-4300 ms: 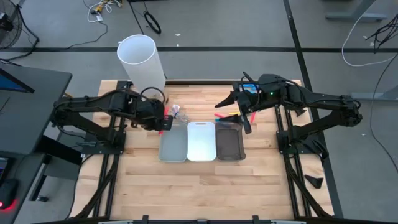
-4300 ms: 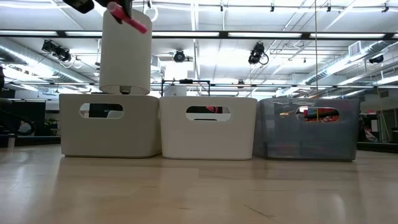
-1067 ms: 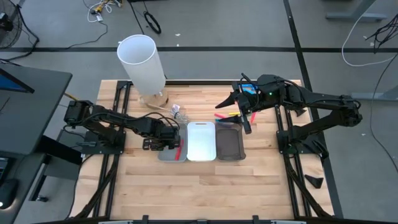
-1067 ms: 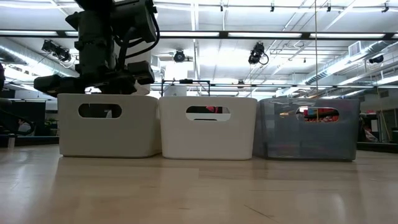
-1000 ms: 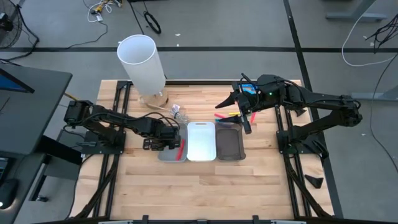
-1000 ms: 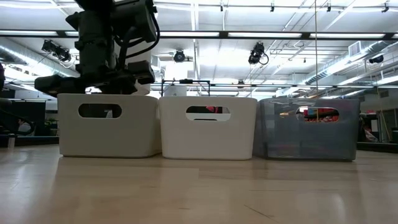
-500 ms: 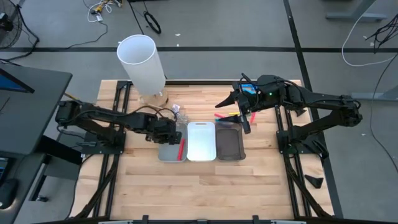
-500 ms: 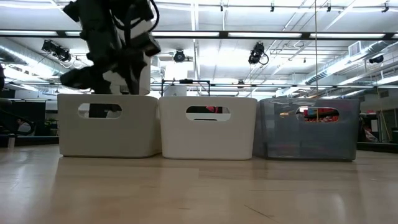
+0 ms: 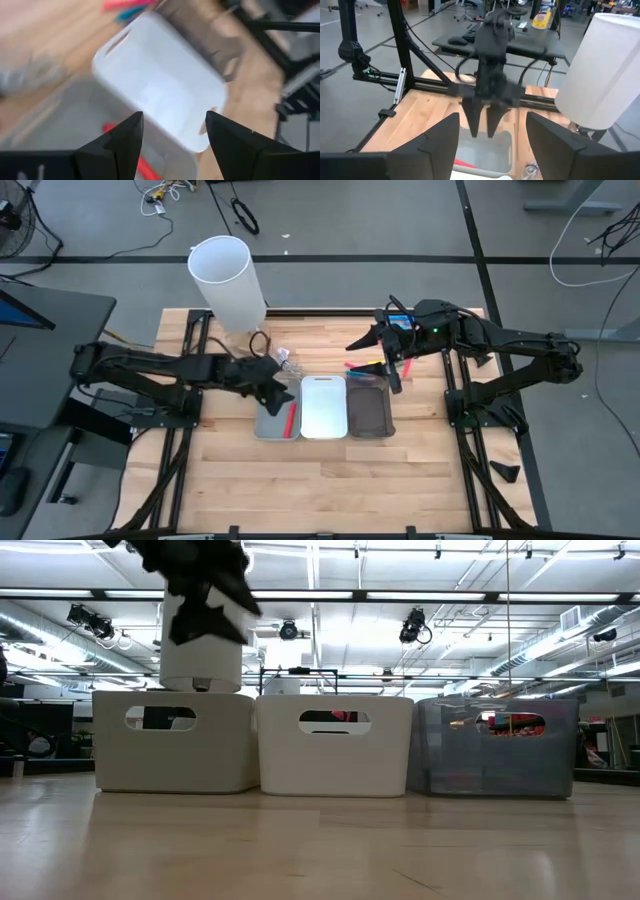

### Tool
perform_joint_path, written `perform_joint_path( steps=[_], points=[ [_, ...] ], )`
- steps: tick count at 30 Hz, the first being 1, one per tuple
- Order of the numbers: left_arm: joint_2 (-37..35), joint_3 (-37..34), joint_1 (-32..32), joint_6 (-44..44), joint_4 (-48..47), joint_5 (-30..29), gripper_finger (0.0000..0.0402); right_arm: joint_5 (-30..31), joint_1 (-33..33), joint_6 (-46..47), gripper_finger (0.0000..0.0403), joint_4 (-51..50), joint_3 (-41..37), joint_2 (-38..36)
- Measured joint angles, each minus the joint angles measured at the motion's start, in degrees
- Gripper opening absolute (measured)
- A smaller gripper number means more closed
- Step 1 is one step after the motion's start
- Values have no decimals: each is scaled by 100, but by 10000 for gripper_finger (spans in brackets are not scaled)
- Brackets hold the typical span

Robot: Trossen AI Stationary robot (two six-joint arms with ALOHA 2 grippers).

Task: Pick & Place Markers
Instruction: Put the top blue marker into the gray bin

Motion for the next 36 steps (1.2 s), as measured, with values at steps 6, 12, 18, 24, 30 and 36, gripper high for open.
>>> perform_joint_path(
  steps=[6, 12, 18, 24, 30, 36],
  points=[
    [-418, -2, 0, 1337, 678, 153, 220, -8, 8, 846, 233, -30, 1, 15],
    [-772, -2, 0, 2190, 1594, 398, 220, -7, 25, 1471, 233, -116, -3, 89],
    [-935, -7, 0, 2680, 2278, 769, 220, -8, 86, 1613, 233, -1, -4, 373],
    [-937, -4, 0, 2743, 2861, 1077, 220, 2, 203, 1536, 233, 611, -4, 719],
    [-997, -4, 57, 3004, 2708, 1028, 220, 97, 235, 1357, 233, 1161, -4, 844],
    [-1043, -7, 173, 2984, 2532, 1004, 220, 98, 231, 1335, 233, 1128, -4, 844]
  ],
)
